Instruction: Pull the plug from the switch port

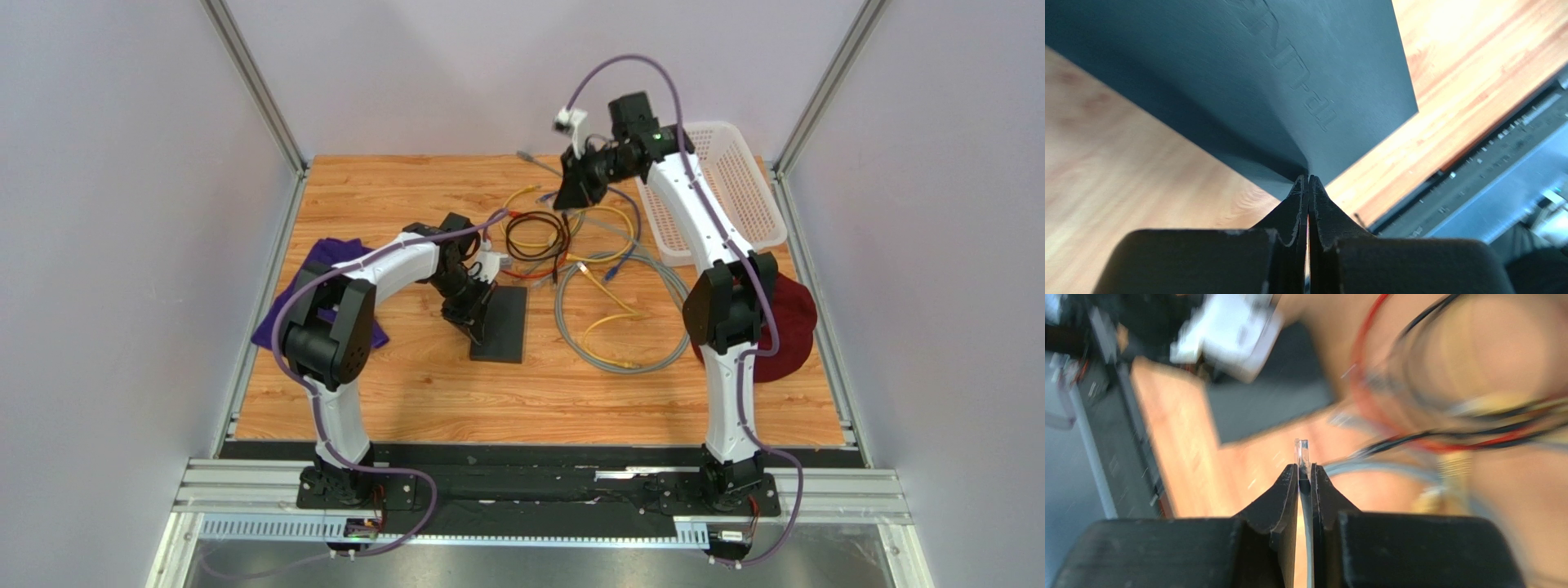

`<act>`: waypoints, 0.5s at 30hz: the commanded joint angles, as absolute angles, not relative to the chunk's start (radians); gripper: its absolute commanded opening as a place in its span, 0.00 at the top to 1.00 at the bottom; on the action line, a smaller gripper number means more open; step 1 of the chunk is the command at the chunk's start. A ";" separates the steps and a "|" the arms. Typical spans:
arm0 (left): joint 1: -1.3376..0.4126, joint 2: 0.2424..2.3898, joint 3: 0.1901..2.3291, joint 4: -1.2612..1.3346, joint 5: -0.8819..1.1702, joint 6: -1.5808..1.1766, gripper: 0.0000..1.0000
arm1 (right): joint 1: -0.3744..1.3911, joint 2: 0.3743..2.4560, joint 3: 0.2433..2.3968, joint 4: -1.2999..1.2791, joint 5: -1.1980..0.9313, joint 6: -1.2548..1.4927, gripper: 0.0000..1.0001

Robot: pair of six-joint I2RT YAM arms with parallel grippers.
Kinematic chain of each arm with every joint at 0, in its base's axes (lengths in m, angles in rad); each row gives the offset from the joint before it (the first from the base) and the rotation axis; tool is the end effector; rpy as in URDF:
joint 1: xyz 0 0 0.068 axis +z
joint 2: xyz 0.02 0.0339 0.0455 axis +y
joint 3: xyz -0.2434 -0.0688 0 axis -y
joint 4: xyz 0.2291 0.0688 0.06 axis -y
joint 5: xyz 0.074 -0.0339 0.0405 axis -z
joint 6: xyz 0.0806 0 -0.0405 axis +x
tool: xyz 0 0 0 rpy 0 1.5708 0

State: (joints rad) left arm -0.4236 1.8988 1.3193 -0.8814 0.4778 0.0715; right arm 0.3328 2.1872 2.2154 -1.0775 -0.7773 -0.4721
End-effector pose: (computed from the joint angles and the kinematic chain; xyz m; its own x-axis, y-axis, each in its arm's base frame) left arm 0.2937 -0.1731 0.1240 -0.8744 0.4639 -0.1420 0.4747 0.7576 -0.4480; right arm 0.4102 0.2016 0.2646 -0.4738 -0.5067 -0.7202 -0.8742 0.3695 0.3151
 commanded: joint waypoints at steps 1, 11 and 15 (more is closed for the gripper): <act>-0.411 1.830 1.358 -0.862 0.436 0.114 1.00 | 0.304 2.273 2.451 -0.826 -0.680 -0.278 1.00; -0.288 1.812 1.374 -0.862 0.453 0.080 0.90 | 0.331 2.275 2.382 -0.436 -0.437 -0.063 0.15; -0.264 1.822 1.390 -0.854 0.437 0.071 0.75 | 0.339 2.188 2.283 -0.457 -0.422 -0.077 0.00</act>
